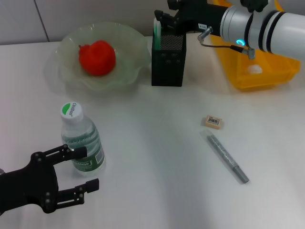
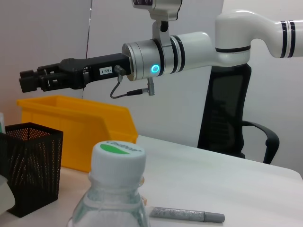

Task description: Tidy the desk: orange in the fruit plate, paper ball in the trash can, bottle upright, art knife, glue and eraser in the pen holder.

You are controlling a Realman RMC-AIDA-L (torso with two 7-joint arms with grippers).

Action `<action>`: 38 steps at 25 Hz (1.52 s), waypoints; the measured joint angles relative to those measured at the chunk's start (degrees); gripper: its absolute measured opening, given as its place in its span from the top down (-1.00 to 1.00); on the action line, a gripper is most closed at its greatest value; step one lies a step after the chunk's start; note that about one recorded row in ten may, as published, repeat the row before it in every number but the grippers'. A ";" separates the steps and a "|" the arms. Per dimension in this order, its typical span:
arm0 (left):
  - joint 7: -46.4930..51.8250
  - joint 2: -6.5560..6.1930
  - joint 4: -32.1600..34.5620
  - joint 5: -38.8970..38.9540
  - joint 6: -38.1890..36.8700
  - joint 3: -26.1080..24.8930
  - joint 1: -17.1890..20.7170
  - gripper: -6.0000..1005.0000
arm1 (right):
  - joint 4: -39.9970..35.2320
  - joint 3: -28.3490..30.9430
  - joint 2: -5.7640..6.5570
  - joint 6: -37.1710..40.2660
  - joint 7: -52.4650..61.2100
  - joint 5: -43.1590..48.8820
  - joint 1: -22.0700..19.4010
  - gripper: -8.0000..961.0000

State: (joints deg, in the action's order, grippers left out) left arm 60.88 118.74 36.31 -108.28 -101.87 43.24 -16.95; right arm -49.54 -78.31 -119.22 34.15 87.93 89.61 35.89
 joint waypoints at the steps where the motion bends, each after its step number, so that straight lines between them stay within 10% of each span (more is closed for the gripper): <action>1: 0.00 0.00 0.00 0.00 0.00 0.00 0.00 -0.56 | 0.00 0.00 0.00 0.00 0.00 0.00 0.00 0.44; 9: 0.02 0.00 -0.02 0.00 -0.33 -0.11 0.43 -0.56 | -8.26 -0.01 0.03 4.51 3.29 1.14 -3.97 -0.24; 15: -0.04 0.00 -0.02 -0.01 -0.72 -0.02 0.51 -0.56 | -29.47 0.82 0.12 16.33 34.01 28.00 -9.63 -0.42; 22: -0.45 0.00 -0.01 -0.01 -0.77 0.03 0.10 -0.56 | -40.81 1.14 0.19 40.71 57.20 56.48 -4.05 -0.42; 27: -0.58 -0.01 -0.01 0.00 -1.05 0.09 0.05 -0.56 | -40.17 1.38 0.18 53.20 61.15 64.69 1.10 -0.41; 38: -1.61 0.00 -1.08 0.00 -1.50 0.09 0.10 -0.56 | -21.57 2.37 0.08 55.40 63.10 69.50 8.10 -0.41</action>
State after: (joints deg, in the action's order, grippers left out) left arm 59.27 118.74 35.23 -108.28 -103.37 43.33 -16.85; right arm -71.11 -75.94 -119.14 89.54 151.03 159.12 43.99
